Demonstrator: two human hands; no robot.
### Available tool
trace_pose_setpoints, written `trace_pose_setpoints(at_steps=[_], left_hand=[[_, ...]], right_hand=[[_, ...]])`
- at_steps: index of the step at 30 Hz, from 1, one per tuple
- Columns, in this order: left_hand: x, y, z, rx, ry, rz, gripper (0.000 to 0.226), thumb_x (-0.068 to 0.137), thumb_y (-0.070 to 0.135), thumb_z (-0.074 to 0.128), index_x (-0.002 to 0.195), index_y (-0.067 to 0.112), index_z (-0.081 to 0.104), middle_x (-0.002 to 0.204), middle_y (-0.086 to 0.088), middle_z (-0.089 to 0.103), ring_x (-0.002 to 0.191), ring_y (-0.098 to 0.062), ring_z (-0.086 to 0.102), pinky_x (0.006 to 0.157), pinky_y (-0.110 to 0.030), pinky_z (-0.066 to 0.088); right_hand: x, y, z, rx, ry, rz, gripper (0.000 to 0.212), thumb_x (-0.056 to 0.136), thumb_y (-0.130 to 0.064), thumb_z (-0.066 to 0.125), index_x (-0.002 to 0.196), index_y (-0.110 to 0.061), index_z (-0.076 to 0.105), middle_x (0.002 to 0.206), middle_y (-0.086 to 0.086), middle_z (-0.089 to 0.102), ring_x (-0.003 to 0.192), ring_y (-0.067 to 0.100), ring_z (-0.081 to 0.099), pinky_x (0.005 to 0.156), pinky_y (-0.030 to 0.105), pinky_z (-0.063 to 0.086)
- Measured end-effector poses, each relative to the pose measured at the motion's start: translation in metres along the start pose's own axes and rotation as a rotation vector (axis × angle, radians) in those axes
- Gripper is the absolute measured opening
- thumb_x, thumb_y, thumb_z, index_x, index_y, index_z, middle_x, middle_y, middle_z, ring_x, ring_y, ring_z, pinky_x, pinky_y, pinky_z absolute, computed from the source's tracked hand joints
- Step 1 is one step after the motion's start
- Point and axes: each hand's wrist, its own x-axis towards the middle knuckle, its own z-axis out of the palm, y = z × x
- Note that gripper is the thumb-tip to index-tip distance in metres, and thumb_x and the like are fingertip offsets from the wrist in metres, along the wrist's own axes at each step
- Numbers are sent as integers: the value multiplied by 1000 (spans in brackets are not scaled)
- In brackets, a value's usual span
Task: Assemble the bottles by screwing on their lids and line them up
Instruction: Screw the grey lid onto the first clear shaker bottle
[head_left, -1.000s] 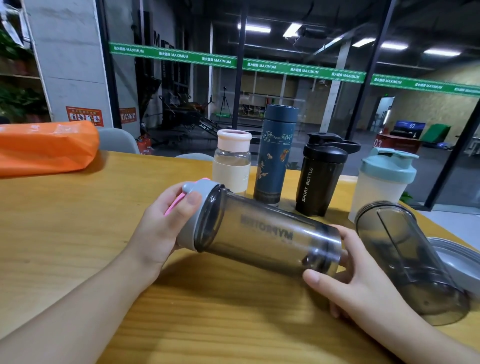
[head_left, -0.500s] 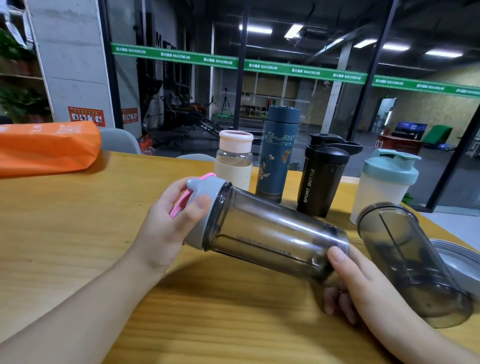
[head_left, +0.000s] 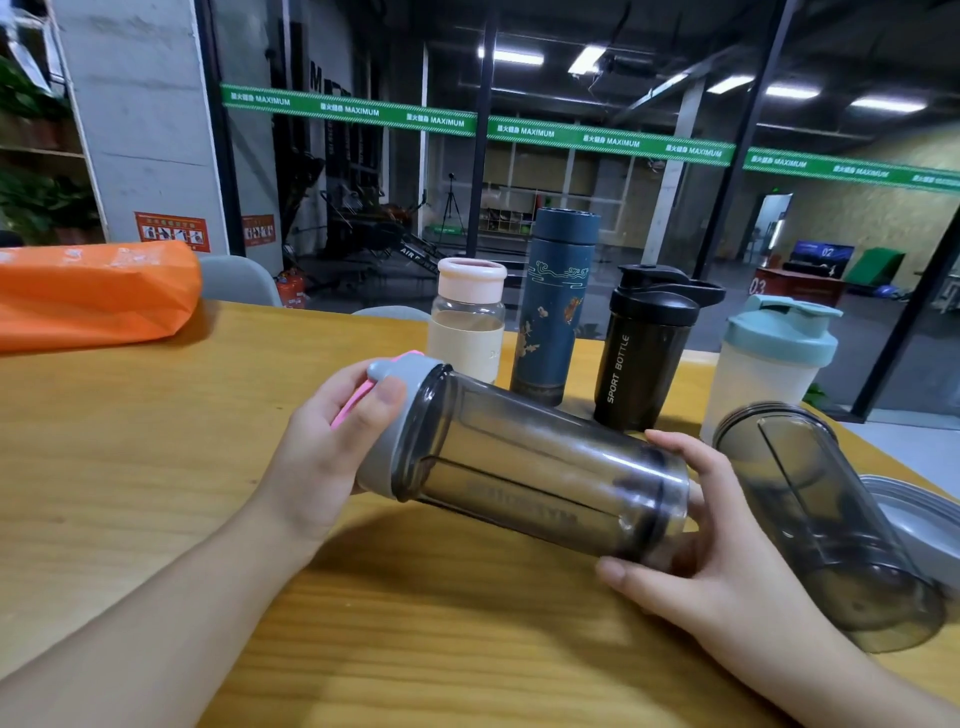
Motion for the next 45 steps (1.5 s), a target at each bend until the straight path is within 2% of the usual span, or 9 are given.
trace_pose_setpoints(at_steps=[4, 8, 13, 15, 21, 26, 33, 39, 45], left_hand=[[-1, 1, 0, 11, -11, -5, 80, 51, 69, 76, 115, 21, 66, 106, -10, 70, 85, -22, 66, 55, -25, 52], [-3, 2, 1, 29, -14, 28, 82, 50, 72, 75, 114, 21, 67, 106, -9, 70, 88, -19, 66, 59, -21, 51], [-4, 4, 4, 27, -38, 73, 88, 49, 71, 77, 119, 20, 64, 105, -2, 71, 87, -14, 65, 59, -15, 49], [-3, 4, 5, 17, -46, 79, 85, 49, 70, 78, 118, 21, 64, 106, -2, 71, 90, -16, 65, 64, -17, 51], [-2, 3, 4, 19, -29, 96, 86, 51, 70, 77, 120, 21, 63, 110, -3, 70, 96, -18, 65, 71, -20, 52], [0, 1, 0, 36, 15, 85, 87, 50, 71, 76, 119, 20, 64, 108, -3, 70, 94, -18, 65, 69, -22, 52], [3, -1, -2, 27, 29, 58, 91, 49, 72, 76, 121, 18, 63, 109, -6, 70, 91, -18, 65, 61, -21, 52], [2, -1, -5, 36, 19, 32, 69, 62, 59, 71, 117, 18, 65, 108, -7, 71, 91, -20, 66, 63, -22, 53], [0, -1, -5, 58, 21, 7, 63, 66, 57, 61, 116, 18, 66, 113, -19, 68, 90, -29, 65, 68, -36, 51]], right_hand=[[-1, -1, 0, -34, 11, 38, 74, 48, -60, 79, 106, -67, 34, 99, -19, 65, 53, 15, 62, 54, 22, 53], [-1, 2, -2, 3, -31, 107, 68, 47, -72, 63, 109, -53, 42, 74, -30, 65, 49, -1, 57, 53, 15, 46], [5, 4, -3, 41, -117, 172, 99, 36, -98, 44, 105, -27, 58, 70, 8, 70, 38, 6, 44, 43, 21, 37], [7, 6, -3, 51, -117, 165, 105, 35, -100, 40, 106, -26, 58, 70, 12, 70, 39, 11, 42, 42, 21, 35], [4, 7, -1, 45, -44, 188, 100, 32, -100, 41, 112, -41, 48, 81, 9, 72, 46, 13, 54, 43, 12, 37], [1, 3, 1, 47, -40, 143, 101, 54, -72, 70, 133, -62, 8, 122, -19, 53, 74, 6, 69, 60, 17, 49], [3, 8, 2, -41, -35, -7, 94, 69, -18, 80, 120, -70, 21, 125, -18, 54, 78, 12, 69, 76, 26, 54], [2, 6, 0, -5, -17, 10, 84, 46, -46, 79, 115, -67, 35, 113, -15, 62, 51, 10, 53, 54, 20, 49], [1, 6, 1, -53, -17, 43, 72, 46, -61, 77, 105, -66, 36, 100, -17, 64, 54, 10, 52, 61, 28, 52]])
